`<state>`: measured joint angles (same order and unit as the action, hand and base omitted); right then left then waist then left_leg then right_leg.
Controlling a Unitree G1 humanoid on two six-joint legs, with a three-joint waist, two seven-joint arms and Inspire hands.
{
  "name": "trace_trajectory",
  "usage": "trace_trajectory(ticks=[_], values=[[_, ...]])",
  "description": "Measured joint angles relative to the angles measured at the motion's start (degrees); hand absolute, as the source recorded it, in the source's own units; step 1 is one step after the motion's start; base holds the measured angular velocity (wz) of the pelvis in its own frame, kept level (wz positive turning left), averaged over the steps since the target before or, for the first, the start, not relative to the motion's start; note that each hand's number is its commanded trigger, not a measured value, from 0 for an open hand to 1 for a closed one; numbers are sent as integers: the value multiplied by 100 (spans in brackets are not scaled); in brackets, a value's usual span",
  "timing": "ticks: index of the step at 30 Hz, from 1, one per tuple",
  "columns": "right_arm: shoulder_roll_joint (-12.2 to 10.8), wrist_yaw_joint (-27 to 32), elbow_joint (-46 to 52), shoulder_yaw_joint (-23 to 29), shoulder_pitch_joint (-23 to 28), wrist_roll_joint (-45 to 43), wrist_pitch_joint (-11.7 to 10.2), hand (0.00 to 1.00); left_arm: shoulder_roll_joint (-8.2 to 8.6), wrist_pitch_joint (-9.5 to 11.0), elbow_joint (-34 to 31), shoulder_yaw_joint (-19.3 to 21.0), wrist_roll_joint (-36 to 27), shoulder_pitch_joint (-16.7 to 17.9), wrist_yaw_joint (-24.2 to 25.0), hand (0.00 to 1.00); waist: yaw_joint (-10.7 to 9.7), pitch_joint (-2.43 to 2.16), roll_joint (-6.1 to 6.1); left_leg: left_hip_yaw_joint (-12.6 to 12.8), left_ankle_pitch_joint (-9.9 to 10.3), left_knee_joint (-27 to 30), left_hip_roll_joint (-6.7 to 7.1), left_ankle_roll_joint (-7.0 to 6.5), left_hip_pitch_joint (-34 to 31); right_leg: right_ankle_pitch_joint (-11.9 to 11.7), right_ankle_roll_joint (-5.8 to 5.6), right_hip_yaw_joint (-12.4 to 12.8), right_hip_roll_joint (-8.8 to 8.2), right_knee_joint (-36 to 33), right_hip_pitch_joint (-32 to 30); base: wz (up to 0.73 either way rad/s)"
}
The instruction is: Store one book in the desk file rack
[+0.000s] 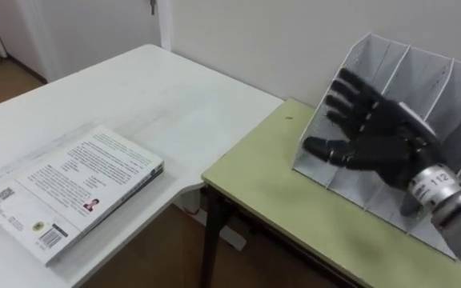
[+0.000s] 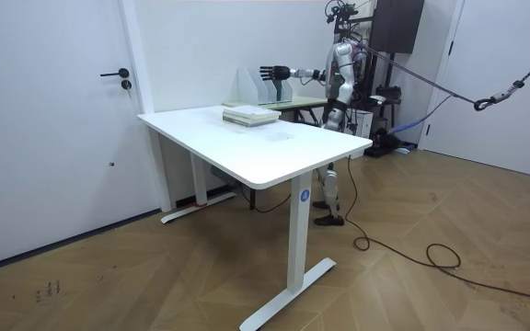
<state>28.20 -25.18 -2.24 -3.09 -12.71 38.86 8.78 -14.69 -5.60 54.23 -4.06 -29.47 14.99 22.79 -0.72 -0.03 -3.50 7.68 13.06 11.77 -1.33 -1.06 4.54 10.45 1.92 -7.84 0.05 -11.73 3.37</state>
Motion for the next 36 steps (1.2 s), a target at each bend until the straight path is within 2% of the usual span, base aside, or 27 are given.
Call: trace_trajectory(ticks=[2,5,8,12,14,16,19,23,25,27,29,31,36], values=[[-3,-618,51,-295,200,-292,-39,0,-89,-28,-8,-172,-15,-36,57,0,148,3,10,20,0,-13,-19,2,93,-1,2,8,-6,8,55,-4],[-13,-1114,24,-662,563,-714,-2,0,-86,-34,46,-328,-17,-223,73,0,299,12,23,18,7,-16,-28,13,96,-1,2,-23,-2,11,60,0],[-131,-1827,-413,-1194,1049,-1661,85,0,-109,-77,112,-478,-24,-367,179,0,431,6,4,-21,8,1,-18,12,4,-1,2,-104,-27,-4,50,6],[-133,-2205,-1235,-1605,1420,-2661,257,0,-162,-161,140,-611,-37,-476,210,0,542,21,1,-59,9,-3,0,9,-13,-1,1,-168,-54,2,49,6],[-192,-2227,-2144,-1685,1558,-3147,249,0,-164,-153,329,-642,-24,-594,207,0,581,38,15,-93,11,4,13,4,-34,0,-1,-169,-65,11,40,5],[-235,-2150,-2909,-1654,1634,-3476,209,0,-164,-133,412,-617,-22,-604,189,0,586,25,5,-90,11,9,19,2,-35,3,-4,-176,-73,11,51,0],[-419,-1895,-4112,-1280,1791,-3650,173,0,-158,-79,564,-600,-3,-639,131,0,582,23,21,-87,11,42,21,1,-60,8,-10,-184,-76,14,36,0],[-803,-1681,-5490,-458,1839,-3383,-64,0,-135,-69,680,-382,321,-674,31,0,497,-1,75,-85,13,95,23,0,-78,5,-11,-243,-69,110,85,8],[-883,-1503,-5815,-222,1866,-3197,-81,0,-100,-70,789,-240,430,-670,-54,0,439,9,133,-122,13,84,53,0,-34,0,-17,-273,-68,128,142,11],[-917,-1261,-6070,-72,1967,-2947,-136,0,14,-74,786,-40,622,-596,-190,0,403,-16,204,-159,12,-8,88,-1,22,7,-29,-329,-79,198,187,12],[-990,-845,-6390,196,2039,-2652,-172,0,91,-76,785,3,788,-607,-350,0,333,10,305,-183,10,-10,104,-5,76,14,-55,-347,-91,208,275,16],[-1050,-514,-6554,452,2047,-2642,-196,0,162,-67,814,181,963,-585,-487,0,247,9,379,-177,10,-36,114,-5,131,39,-63,-332,-97,205,308,0],[-1282,180,-6917,927,2074,-2513,-380,0,259,-14,874,649,1042,-456,-799,0,88,6,405,-174,9,-89,112,-3,234,97,-50,-315,-91,214,353,-3]])
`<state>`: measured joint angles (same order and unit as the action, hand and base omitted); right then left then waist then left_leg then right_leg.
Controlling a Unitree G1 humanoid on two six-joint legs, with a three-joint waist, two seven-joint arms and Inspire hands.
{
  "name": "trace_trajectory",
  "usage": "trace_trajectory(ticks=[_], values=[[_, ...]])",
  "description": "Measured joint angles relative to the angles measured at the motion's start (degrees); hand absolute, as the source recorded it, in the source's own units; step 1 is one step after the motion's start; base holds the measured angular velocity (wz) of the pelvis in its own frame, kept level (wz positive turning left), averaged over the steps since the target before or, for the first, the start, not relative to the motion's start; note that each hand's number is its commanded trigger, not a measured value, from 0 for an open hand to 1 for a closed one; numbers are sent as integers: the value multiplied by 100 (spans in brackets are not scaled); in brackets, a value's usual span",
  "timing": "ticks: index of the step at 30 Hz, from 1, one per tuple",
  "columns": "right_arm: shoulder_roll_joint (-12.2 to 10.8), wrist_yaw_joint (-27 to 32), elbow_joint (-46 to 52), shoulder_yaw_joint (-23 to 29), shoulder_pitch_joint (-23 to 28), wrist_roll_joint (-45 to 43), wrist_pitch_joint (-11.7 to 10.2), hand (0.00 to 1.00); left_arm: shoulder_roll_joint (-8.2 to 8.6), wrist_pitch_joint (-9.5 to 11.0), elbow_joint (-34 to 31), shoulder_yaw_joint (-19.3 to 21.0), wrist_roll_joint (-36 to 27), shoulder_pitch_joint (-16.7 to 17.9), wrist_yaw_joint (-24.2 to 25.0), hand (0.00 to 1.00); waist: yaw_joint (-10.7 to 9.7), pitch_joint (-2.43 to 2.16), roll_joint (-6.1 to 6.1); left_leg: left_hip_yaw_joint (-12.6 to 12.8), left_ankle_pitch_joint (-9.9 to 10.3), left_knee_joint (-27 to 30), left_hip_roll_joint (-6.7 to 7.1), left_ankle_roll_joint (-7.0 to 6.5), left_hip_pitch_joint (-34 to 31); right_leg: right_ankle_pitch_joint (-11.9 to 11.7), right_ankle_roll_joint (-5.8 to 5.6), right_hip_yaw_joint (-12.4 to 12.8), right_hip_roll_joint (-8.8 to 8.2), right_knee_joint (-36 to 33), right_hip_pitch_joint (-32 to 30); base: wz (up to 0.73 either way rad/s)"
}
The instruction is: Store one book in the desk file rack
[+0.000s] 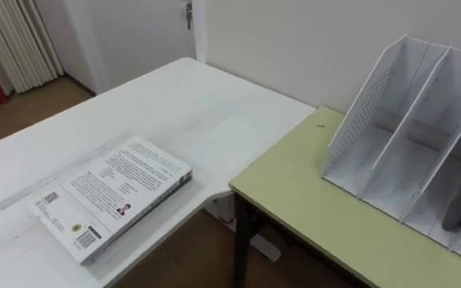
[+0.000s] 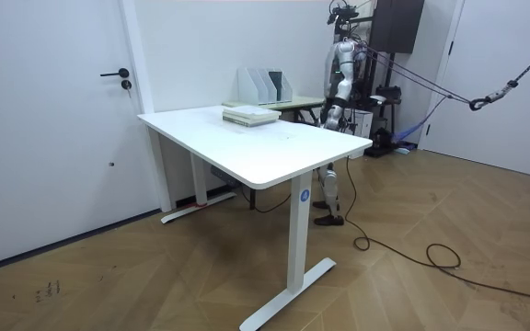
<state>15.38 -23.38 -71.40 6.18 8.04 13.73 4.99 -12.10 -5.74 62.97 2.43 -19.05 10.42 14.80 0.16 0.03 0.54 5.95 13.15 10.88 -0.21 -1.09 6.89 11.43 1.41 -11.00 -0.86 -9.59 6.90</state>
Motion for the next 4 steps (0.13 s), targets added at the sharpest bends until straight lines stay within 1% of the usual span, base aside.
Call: trace_trajectory(ticks=[2,4], values=[[-133,324,-85,135,16,119,-25,0,111,1,0,133,36,70,-82,0,-8,2,-14,4,0,-11,3,0,42,1,0,17,4,0,30,-2],[-246,577,-88,141,43,201,-52,0,166,2,0,218,111,68,-134,0,-9,2,-44,8,0,-15,3,0,52,3,-3,7,3,10,49,0]])
